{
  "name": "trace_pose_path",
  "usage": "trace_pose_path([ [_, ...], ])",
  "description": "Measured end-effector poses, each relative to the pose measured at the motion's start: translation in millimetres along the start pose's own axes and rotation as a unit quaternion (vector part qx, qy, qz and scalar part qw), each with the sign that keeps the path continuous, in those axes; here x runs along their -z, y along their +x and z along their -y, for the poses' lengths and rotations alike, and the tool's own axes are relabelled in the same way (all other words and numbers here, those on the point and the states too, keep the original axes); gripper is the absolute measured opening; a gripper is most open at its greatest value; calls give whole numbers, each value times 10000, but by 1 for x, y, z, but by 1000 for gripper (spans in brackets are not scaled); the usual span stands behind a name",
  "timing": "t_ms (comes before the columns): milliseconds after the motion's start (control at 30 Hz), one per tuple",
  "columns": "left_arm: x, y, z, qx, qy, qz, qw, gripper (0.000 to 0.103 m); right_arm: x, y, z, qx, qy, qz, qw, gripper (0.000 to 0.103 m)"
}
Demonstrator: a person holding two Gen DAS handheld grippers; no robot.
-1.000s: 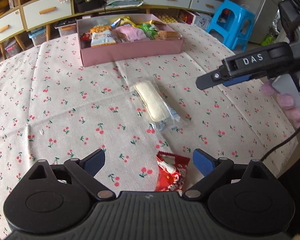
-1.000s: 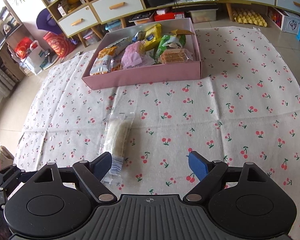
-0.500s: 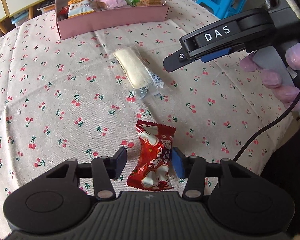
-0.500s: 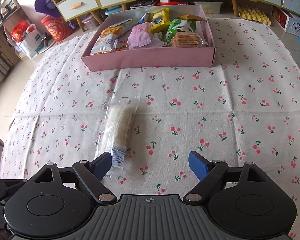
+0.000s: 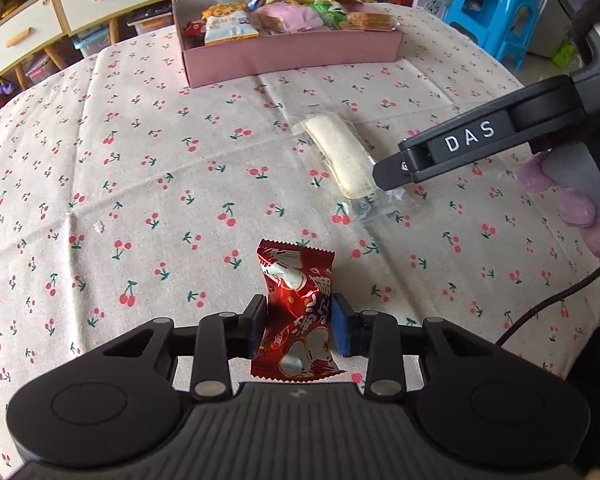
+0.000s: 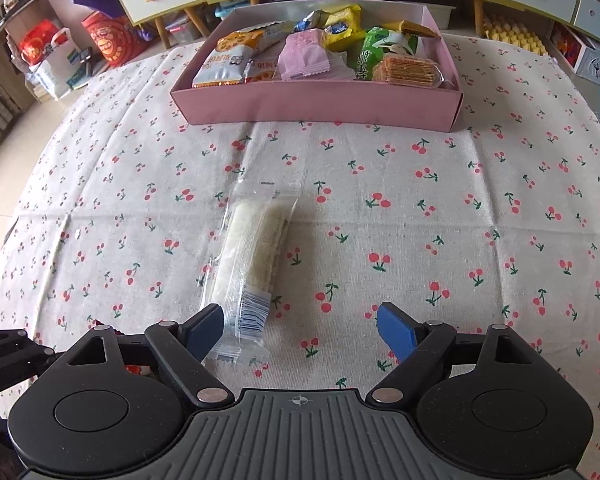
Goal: Organize snacks
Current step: 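Grasp the red candy packet with the left tool while the right tool grasps the clear rice-cake packet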
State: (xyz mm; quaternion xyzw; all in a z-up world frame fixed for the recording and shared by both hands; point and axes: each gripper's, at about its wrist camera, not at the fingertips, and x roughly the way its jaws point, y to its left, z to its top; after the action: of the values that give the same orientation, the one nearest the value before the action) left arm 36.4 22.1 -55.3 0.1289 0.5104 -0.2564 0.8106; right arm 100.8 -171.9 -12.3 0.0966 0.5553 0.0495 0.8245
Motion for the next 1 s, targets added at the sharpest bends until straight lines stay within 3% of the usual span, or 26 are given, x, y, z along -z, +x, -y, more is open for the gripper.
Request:
trace_pose_path([
  [300, -4, 1, -13, -231, -381, 52, 9990, 31, -3, 7, -15, -79, -101, 252, 9996, 86],
  [533, -3, 1, -18, -255, -490, 47, 9985, 31, -5, 17, -26, -179, -99, 173, 9996, 86],
  [767, -3, 2, -20, -247, -513, 39, 9984, 31, -1, 25, -34, 121, -366, 217, 9990, 83],
  [933, -4, 2, -19, -245, -517, 37, 9984, 32, 2, 25, -43, 276, -690, 294, 9968, 67],
  [1000, -4, 2, -20, -238, -538, 35, 9983, 32, 3, 24, -45, 247, -799, 312, 9960, 55],
])
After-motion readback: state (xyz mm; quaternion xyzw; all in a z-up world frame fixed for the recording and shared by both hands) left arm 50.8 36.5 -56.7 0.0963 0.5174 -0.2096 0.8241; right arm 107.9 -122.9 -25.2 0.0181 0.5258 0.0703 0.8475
